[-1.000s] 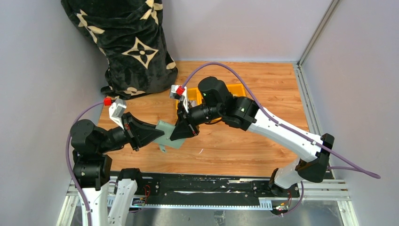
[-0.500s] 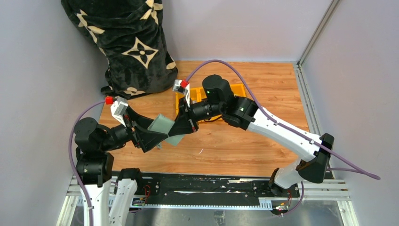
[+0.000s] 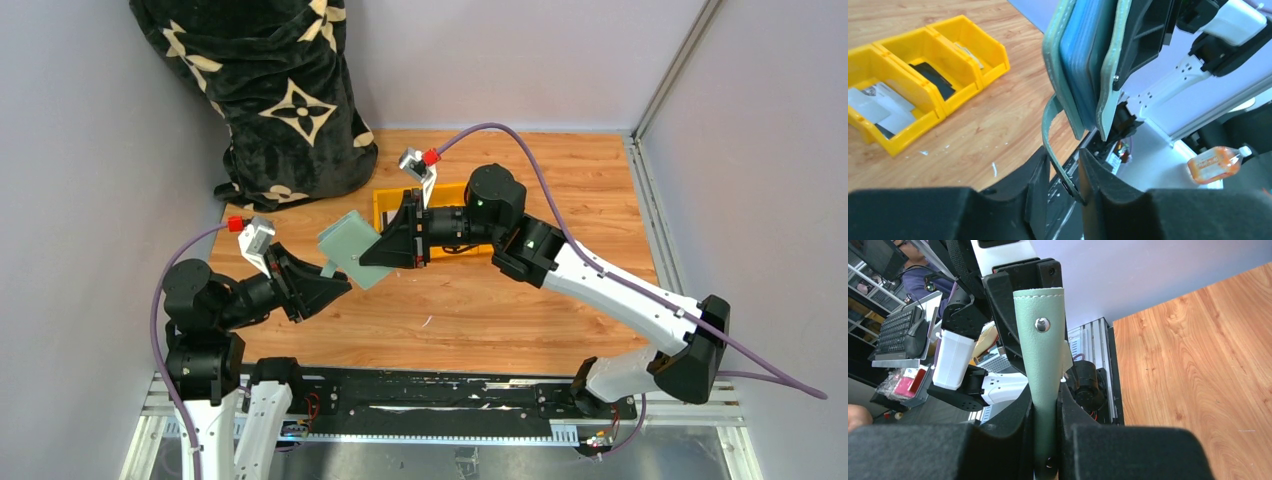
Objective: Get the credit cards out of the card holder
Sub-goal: Open the card holder.
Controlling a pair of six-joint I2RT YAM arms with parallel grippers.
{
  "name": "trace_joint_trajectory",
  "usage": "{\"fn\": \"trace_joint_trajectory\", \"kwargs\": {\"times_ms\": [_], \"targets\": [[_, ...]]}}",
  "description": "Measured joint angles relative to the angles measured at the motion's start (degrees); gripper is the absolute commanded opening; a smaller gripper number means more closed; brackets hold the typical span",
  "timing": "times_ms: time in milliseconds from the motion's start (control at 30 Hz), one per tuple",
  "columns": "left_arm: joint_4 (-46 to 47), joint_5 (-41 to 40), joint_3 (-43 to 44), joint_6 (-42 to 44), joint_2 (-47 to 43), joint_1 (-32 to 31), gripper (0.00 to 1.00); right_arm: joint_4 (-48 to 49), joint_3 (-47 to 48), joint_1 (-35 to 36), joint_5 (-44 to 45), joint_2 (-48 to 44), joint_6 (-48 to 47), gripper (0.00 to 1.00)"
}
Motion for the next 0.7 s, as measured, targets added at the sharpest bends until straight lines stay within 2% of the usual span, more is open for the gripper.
{"fn": "trace_joint_trajectory", "kwargs": {"times_ms": [167,333,700], "targets": [[-1.6,-0.6,0.1,1.6,0.1,0.0,0.11,3.0,-2.6,-0.7,0.2,-1.3,2.0,0.0],[-3.0,-2.2,1.2,3.4,1.0,0.0,0.0,5.0,-4.8,-1.2,-0.5,-2.1,3.5,0.0],[-6.8,-5.0,3.8,9.8,2.9,0.0,0.0,10.7,-8.3,-1.9,-3.0,-3.1,7.6,0.0]]}}
